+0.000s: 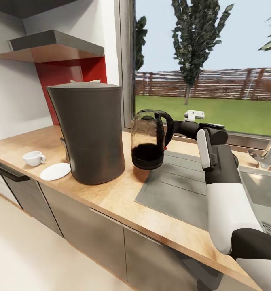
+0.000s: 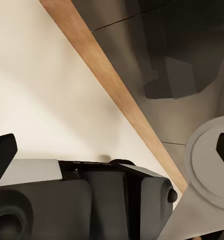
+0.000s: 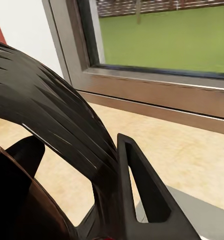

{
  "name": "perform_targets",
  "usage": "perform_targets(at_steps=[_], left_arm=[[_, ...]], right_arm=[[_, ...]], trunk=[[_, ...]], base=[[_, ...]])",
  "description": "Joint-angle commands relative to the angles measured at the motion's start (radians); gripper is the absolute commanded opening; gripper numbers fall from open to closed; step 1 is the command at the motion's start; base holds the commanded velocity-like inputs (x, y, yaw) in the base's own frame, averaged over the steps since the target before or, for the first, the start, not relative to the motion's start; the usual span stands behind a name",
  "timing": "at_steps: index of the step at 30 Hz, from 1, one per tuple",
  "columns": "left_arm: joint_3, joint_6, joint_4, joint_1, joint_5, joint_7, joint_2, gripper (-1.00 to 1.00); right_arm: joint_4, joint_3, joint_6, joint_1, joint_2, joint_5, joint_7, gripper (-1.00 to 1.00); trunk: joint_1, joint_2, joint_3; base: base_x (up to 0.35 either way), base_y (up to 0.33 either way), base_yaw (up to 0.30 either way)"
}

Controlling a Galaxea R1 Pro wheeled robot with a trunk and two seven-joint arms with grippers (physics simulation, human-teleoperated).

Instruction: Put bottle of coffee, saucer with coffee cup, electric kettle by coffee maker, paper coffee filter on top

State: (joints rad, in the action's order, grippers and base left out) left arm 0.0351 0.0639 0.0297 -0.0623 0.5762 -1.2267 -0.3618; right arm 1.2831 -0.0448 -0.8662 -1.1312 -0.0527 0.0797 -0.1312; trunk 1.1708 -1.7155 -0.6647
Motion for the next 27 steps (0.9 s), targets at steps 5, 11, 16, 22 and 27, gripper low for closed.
perform_targets(at_steps=[5,11,16,22,27], left_arm=[[0.003,0.007,-0.001,-0.001,-0.004,-0.002,0.0,1.0],[0.003,0.007,-0.001,-0.001,-0.004,-0.002,0.0,1.0],[0.003,0.007,-0.001,-0.001,-0.004,-0.002,0.001,1.0],[0.003,0.007,-0.001,-0.001,-0.004,-0.002,0.001,1.0],[0.003,0.007,-0.001,-0.001,-0.004,-0.002,0.001,1.0]], right_arm=[[0.001,-0.003,-0.005,-0.001,-0.001,0.011,0.001,-1.0],[0.001,-0.003,-0.005,-0.001,-0.001,0.011,0.001,-1.0],[0.001,-0.003,-0.005,-0.001,-0.001,0.011,0.001,-1.0],[0.001,-0.003,-0.005,-0.001,-0.001,0.011,0.001,-1.0],[0.001,-0.004,-0.005,-0.001,-0.001,0.011,0.001,-1.0]], trunk=[[0.015,-0.029,-0.013],[0.027,-0.05,-0.023],[0.042,-0.078,-0.035],[0.054,-0.099,-0.045],[0.057,-0.106,-0.048]], base=[[0.0,0.0,0.0],[0.0,0.0,0.0],[0.0,0.0,0.0],[0.0,0.0,0.0],[0.0,0.0,0.0]])
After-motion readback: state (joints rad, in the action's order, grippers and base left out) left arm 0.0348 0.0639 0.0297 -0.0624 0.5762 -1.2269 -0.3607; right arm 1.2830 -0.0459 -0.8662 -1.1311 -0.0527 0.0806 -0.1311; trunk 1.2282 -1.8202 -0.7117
